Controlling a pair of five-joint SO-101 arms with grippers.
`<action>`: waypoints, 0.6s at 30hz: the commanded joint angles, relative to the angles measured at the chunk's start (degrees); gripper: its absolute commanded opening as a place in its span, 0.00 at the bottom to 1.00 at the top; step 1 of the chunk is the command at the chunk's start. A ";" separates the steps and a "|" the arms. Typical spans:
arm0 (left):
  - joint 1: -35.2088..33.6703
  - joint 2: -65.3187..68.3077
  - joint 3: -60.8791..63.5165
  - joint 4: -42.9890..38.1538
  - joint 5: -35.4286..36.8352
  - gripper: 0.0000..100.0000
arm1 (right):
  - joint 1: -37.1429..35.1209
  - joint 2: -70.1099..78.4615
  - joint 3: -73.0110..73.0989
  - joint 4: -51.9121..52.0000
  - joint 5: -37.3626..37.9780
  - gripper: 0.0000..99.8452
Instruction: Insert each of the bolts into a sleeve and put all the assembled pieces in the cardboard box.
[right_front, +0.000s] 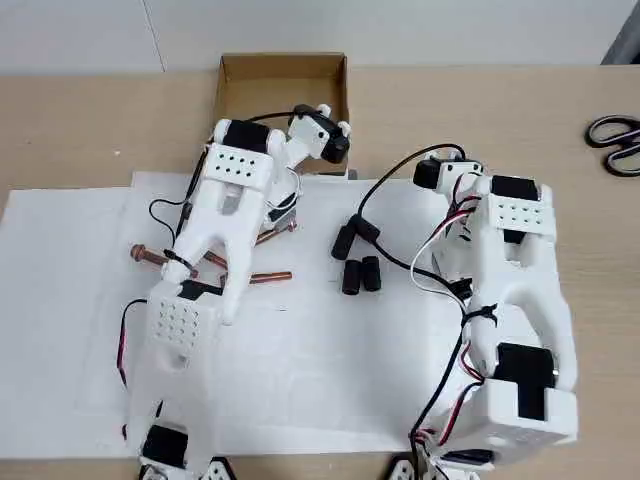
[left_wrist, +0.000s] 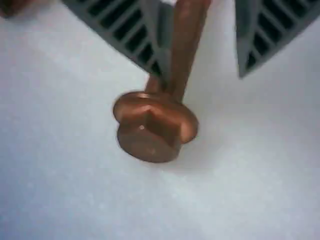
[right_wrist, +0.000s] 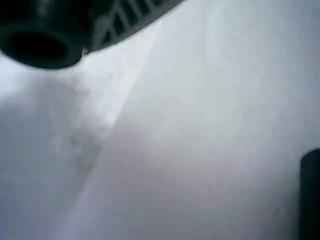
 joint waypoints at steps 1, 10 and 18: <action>0.00 0.97 -0.84 -0.35 -0.88 0.09 | 0.40 -3.12 -0.26 -0.66 -0.62 0.01; 0.53 1.93 -0.84 -1.93 -1.23 0.09 | 0.31 -2.95 -0.26 -0.57 -0.70 0.01; 0.18 1.93 -9.10 1.67 -0.79 0.09 | 0.31 -3.12 -0.26 -0.48 -0.70 0.01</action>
